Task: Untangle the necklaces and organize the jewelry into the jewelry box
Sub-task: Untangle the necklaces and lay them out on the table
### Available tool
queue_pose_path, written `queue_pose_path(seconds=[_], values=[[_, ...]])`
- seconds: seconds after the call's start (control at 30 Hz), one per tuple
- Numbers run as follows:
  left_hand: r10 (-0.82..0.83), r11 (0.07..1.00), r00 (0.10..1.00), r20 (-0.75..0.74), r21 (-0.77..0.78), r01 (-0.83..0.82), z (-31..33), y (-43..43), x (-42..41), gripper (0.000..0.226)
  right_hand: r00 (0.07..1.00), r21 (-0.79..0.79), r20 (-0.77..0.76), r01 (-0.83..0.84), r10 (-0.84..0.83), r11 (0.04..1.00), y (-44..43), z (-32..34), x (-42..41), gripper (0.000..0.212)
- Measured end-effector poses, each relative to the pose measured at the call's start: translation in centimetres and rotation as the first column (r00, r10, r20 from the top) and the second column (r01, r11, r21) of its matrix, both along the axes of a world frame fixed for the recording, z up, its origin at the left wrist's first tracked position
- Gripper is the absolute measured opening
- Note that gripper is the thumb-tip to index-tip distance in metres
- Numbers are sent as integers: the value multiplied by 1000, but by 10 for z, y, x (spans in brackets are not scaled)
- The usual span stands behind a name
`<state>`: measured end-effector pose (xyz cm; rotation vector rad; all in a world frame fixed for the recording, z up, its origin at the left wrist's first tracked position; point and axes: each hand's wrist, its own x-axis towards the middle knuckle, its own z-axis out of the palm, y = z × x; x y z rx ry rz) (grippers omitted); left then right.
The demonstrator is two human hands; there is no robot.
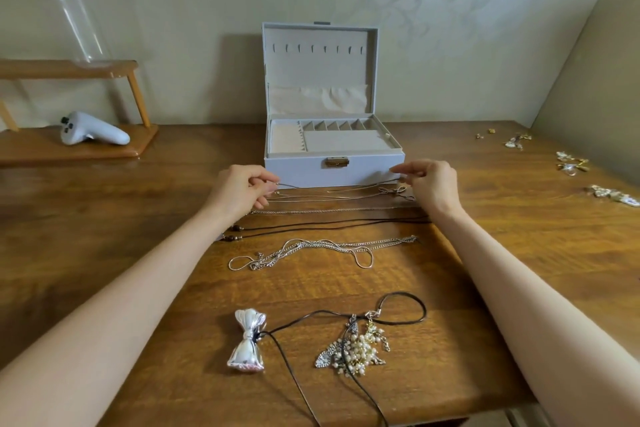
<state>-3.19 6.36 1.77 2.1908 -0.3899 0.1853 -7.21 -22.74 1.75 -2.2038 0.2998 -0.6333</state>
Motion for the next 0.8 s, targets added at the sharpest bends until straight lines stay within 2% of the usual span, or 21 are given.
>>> queue_pose_path(seconds=[0.07,0.17,0.33,0.5,0.57,0.7,0.8], values=[[6,1000,1000,4,14,-7,0,-2,6,23,1000,-31,-9,1,-2,1000,-1,-2,3,23],[42,999,999,21,0,-42,0,-7,12,16,1000,-27,-6,9,-10,1000,0,-2,11,17],[92,995,995,28,-47,-91,0,-14,18,14,998,91,-57,25,-20,996,-4,4,23,27],[119,990,993,0,-75,-118,-3,-14,26,22,994,60,-111,27,-20,998,3,6,39,24],[136,986,991,4,-94,-135,-5,-11,28,21,992,-11,-125,7,-8,1000,5,7,44,24],[140,985,989,45,-107,-135,-2,-3,34,18,991,-288,-129,-62,25,956,5,0,44,30],[124,985,991,44,-130,-117,4,5,37,13,992,-383,-119,-87,44,919,5,0,43,24]])
